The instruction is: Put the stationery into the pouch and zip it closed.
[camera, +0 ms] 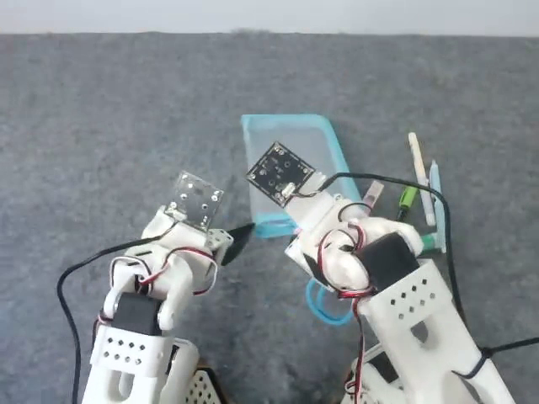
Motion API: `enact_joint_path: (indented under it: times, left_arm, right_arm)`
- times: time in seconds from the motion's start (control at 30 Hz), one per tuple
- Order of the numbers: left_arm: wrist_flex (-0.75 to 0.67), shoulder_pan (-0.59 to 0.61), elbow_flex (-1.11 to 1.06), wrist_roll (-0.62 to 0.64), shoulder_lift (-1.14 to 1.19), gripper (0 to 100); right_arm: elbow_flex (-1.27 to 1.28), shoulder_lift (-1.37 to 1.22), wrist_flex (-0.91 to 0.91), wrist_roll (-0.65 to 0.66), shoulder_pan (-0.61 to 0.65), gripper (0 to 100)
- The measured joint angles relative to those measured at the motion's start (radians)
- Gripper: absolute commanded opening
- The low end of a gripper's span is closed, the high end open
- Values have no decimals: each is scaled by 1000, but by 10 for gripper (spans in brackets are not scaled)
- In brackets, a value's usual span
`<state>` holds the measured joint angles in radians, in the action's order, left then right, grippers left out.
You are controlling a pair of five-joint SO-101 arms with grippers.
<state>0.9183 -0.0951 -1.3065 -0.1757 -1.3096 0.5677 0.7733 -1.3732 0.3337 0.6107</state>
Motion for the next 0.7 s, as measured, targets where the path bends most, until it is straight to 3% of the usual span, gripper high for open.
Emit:
enact_joint_path:
  times: [0.53,0.7]
  left_arm:
    - [6,-26,6,40,0,315]
    - [161,-26,101,40,-48,315]
  right_arm:
    - [-37,-2,-40,-43,72,6]
    - [-40,-2,-40,-44,17,6]
